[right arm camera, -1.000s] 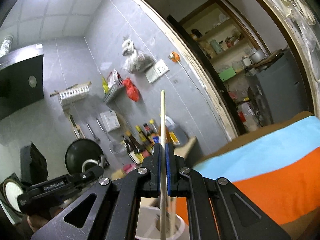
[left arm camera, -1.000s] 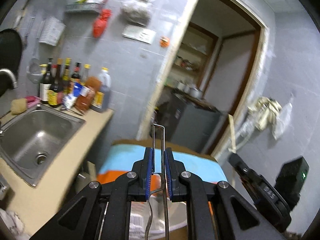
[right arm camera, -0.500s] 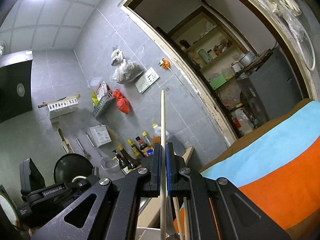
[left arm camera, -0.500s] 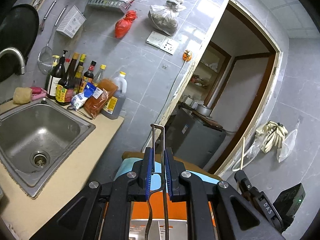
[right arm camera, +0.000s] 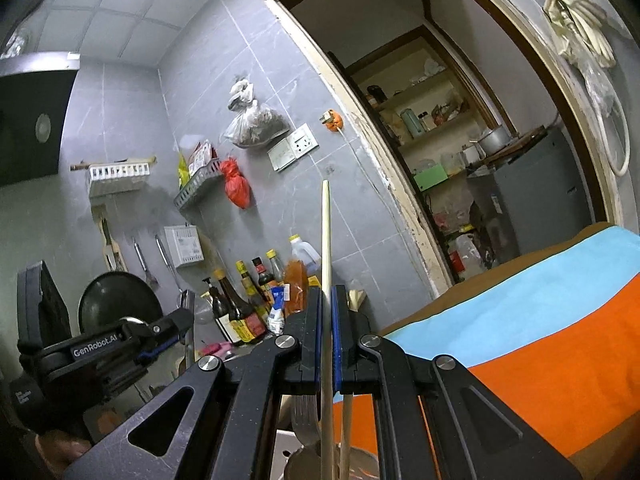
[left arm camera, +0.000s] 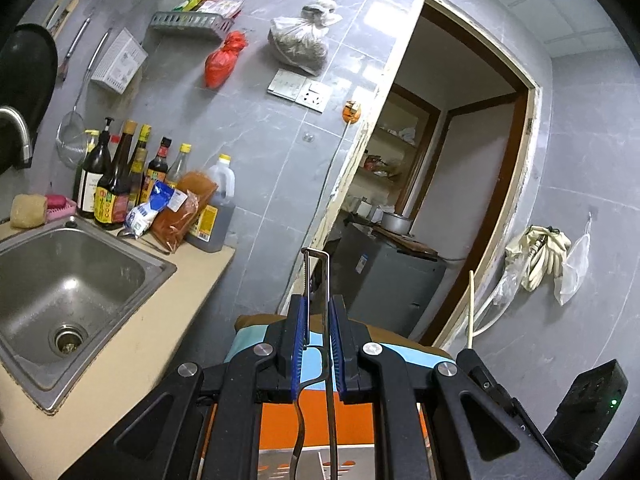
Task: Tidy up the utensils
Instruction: 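Lower the items into the caddy and open both tools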
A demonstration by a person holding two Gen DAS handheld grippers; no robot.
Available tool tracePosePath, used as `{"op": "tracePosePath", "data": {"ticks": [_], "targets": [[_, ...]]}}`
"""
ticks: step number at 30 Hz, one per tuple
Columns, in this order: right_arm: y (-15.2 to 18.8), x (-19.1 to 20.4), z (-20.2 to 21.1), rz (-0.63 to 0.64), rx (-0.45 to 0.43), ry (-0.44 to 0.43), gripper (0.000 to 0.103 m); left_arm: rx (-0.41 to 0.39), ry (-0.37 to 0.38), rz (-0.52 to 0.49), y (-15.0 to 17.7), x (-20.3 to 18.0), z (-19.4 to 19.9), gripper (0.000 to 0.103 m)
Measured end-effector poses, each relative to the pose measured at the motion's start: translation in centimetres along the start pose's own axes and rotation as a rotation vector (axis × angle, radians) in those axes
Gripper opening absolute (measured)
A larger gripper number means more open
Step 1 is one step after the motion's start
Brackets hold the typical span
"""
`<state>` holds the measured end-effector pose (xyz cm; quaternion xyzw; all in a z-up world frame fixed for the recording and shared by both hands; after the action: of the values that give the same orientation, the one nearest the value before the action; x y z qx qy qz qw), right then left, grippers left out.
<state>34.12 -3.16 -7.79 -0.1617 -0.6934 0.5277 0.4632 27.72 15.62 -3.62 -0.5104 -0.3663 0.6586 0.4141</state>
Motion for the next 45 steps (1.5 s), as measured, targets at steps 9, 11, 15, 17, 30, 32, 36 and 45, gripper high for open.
{"op": "tracePosePath", "data": {"ticks": [9,11,15,17,30,32,36,45], "targets": [[-0.4,-0.1,0.7,0.028,-0.003,0.01,0.004,0.005,0.004,-0.077,1.1,-1.2,-0.3,0.012],[-0.4,-0.1,0.8,0.034,0.005,0.015,0.004,0.018,0.002,-0.089,1.4,-1.2,-0.3,0.012],[-0.4,0.0,1.0,0.052,0.018,0.021,0.004,0.03,-0.003,-0.106,1.7,-1.2,0.1,0.013],[-0.3,-0.1,1.0,0.052,0.025,0.025,0.004,0.038,-0.005,-0.107,1.9,-1.1,0.2,0.013],[0.3,0.3,1.4,0.076,0.091,0.03,0.021,0.084,0.027,-0.12,2.0,-1.3,0.4,0.021],[0.2,0.5,1.8,0.087,0.099,0.035,0.025,0.085,0.034,-0.123,1.9,-1.4,0.5,0.028],[-0.2,0.7,2.8,0.098,0.105,0.051,0.026,0.101,0.036,-0.12,1.7,-1.5,0.7,0.031],[-2.0,0.7,5.5,0.093,0.115,0.124,0.04,0.143,0.043,-0.139,1.6,-2.9,1.9,0.053]]}}
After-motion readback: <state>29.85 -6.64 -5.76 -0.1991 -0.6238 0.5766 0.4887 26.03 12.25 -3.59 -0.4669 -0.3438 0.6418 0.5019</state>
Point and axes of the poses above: each gripper's, at about its wrist camera, not at the fingertips, and z roughly against the way its jaws point, x to its left, y to its underside, the point moved 4 cm from there along -z, roughly the way its jaws point, and after that the axes turned 1 degree about -y, right-handed, at the moved point
